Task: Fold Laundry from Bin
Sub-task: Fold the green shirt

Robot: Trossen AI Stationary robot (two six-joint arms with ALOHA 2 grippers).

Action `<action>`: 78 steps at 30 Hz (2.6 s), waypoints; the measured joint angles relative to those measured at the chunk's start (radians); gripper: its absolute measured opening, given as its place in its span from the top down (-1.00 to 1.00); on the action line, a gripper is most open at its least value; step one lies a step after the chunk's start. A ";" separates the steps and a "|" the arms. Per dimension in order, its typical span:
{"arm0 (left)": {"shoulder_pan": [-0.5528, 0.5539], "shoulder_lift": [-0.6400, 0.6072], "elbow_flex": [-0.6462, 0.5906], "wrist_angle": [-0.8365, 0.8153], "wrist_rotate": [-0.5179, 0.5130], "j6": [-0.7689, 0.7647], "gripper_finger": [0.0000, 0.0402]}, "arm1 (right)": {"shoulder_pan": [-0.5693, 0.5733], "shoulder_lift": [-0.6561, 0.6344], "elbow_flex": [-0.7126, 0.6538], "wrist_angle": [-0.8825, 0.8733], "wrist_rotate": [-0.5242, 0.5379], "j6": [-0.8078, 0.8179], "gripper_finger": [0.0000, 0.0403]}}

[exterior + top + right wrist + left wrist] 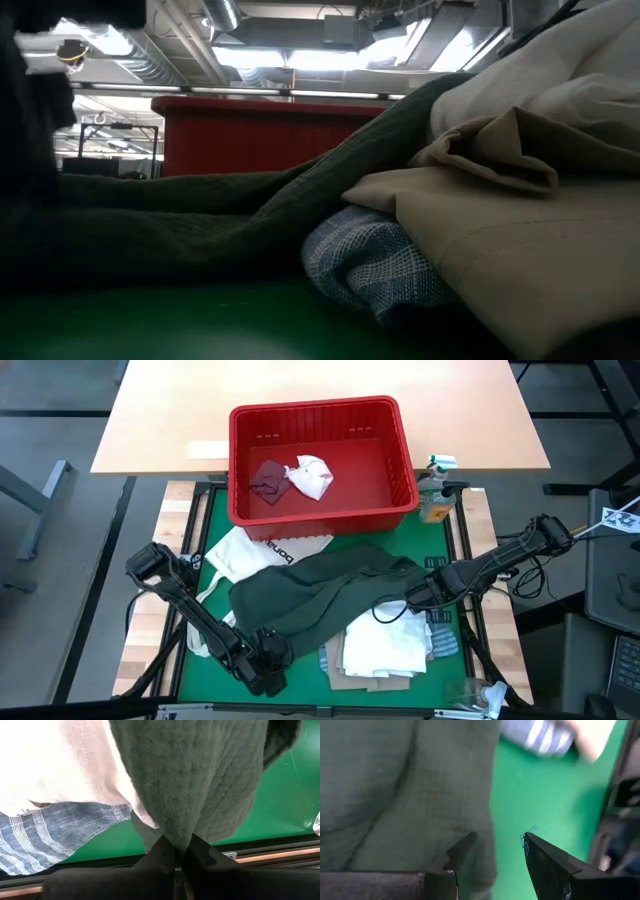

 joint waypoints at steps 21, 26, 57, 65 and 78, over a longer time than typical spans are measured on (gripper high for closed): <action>0.020 0.036 -0.003 -0.070 0.135 0.101 0.96 | 0.000 0.000 0.155 -0.106 0.022 -0.033 0.98; 0.003 -0.094 -0.002 -0.192 0.136 0.046 0.99 | 0.000 0.000 0.233 -0.189 0.132 -0.034 0.98; -0.028 -0.649 -0.001 -0.867 -0.115 -0.245 1.00 | 0.000 -0.172 0.415 -0.187 0.524 -0.053 0.99; -0.027 -0.712 0.021 -0.924 -0.135 -0.245 1.00 | 0.000 -0.172 0.450 -0.187 0.570 -0.085 0.99; -0.074 -0.665 0.136 -0.883 0.111 -0.191 1.00 | 0.006 -0.171 0.552 -0.185 0.055 -0.066 1.00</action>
